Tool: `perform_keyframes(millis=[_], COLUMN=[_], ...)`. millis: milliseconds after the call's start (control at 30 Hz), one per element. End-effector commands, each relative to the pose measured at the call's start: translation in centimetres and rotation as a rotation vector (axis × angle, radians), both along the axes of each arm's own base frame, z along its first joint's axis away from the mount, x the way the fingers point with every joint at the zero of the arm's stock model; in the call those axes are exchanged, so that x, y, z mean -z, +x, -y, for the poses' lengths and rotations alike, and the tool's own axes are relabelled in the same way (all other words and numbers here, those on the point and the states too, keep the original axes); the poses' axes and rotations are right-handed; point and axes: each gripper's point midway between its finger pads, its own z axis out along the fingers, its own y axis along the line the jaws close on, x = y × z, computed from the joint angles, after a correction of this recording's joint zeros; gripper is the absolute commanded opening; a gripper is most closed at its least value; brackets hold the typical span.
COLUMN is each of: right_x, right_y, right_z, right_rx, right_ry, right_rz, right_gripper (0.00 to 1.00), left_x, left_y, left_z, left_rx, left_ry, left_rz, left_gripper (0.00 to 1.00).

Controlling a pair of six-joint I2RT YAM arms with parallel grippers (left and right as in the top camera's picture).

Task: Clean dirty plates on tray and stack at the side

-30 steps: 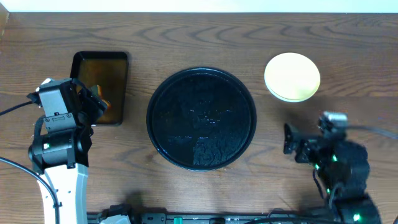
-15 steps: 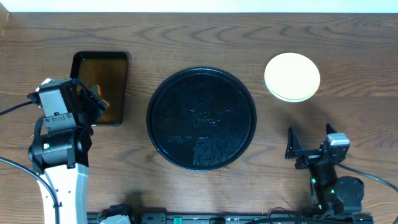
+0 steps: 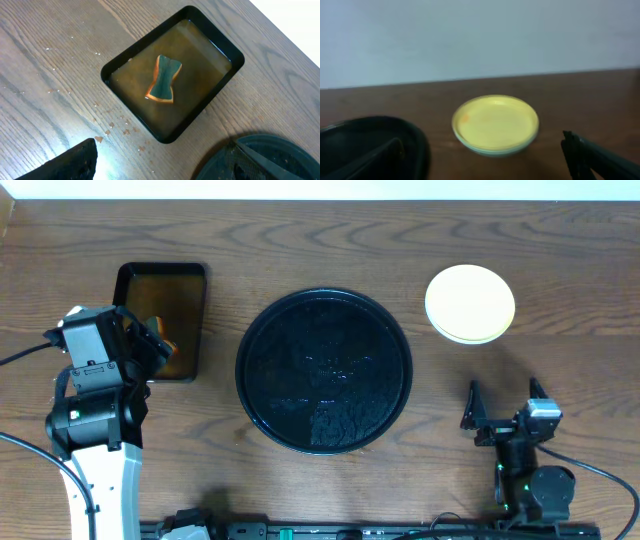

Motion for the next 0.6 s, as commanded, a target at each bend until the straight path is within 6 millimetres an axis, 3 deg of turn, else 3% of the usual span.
perform_keyframes(millis=[0,567], right_x=[0.83,0.80], right_y=[-0.07,-0.07], right_z=[1.08,1.07], right_rx=[0.056,0.053], right_ry=[-0.037,-0.071], right_rz=[-0.031,-0.030], right_gripper=[0.99,0.99], left_x=[0.20,0.20], left_y=[-0.08,-0.08], left_z=[-0.13,-0.13], left_rx=[-0.003,-0.003], left_ry=[0.001,0.001], left_rz=[-0.010,-0.009], left_gripper=[0.82,0.82])
